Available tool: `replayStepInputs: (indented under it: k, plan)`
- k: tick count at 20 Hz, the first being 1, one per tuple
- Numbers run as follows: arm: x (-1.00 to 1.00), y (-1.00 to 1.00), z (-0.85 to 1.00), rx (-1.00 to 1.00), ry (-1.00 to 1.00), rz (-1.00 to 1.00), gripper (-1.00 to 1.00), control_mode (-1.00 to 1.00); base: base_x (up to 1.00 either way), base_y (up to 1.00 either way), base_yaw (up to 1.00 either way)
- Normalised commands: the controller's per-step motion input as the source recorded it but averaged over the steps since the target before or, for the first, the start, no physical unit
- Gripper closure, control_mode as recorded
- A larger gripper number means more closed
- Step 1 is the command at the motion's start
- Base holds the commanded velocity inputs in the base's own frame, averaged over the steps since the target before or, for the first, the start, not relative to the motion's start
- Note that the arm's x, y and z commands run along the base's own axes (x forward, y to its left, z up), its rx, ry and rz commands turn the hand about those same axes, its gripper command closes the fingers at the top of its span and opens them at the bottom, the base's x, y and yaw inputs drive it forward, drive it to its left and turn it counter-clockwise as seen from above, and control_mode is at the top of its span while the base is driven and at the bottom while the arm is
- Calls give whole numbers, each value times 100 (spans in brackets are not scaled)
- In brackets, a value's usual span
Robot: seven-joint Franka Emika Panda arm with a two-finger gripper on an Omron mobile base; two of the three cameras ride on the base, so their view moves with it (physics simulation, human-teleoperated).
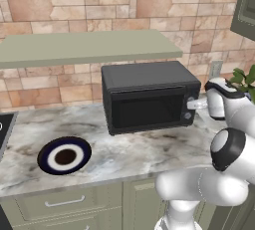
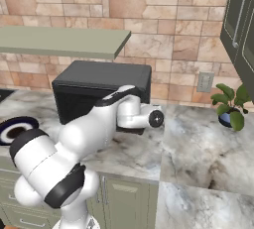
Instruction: Pull the toaster oven rack outwards. Pick up the baguette from the plate and place it on the toaster oven rack. Close the toaster oven door fully and set the temperature to the lowest setting.
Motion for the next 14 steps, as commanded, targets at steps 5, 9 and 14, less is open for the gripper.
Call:
replayStepInputs:
  k: [5, 9, 14]
  plan:
    - [0, 0, -7, -19, -13, 14, 100, -100, 0, 0, 0]
    - [0, 0, -12, -22, -10, 14, 100, -100, 0, 0, 0]
    - [0, 0, -11, -24, -14, 14, 100, -100, 0, 0, 0]
